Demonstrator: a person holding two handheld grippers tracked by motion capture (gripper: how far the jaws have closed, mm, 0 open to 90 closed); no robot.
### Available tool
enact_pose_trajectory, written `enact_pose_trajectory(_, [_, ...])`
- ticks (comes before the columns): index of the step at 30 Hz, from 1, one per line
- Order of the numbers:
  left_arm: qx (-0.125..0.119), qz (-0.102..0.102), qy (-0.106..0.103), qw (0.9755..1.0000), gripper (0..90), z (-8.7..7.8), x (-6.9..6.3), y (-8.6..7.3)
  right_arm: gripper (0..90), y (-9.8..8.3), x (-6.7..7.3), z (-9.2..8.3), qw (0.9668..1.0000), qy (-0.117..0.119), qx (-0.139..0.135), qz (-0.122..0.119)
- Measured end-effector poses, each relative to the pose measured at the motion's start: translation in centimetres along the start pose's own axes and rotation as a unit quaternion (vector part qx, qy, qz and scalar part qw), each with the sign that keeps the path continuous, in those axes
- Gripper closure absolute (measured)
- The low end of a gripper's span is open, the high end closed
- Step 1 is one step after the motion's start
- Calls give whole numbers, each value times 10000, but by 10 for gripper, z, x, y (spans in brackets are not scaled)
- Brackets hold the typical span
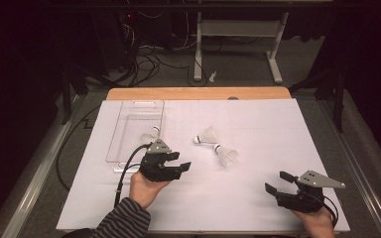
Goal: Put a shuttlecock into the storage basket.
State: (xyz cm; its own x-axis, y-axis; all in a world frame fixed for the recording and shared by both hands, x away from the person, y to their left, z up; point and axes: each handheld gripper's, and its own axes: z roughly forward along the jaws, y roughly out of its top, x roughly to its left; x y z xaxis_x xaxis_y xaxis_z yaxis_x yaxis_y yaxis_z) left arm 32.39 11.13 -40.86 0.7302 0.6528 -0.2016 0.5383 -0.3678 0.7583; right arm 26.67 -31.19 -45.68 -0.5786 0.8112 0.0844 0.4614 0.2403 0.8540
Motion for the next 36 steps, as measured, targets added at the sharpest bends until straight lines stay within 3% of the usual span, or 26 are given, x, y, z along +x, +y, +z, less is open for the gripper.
enact_pose_trajectory(13, [174, -164, -85, 9997, 449, 8, 1, 9, 278, 0, 0, 0, 10000, 3, 6, -6])
enact_pose_trajectory(36, [732, 26, -60, 9973, 454, 34, -6, 38, 278, 0, 0, 0, 10000, 13, 6, -22])
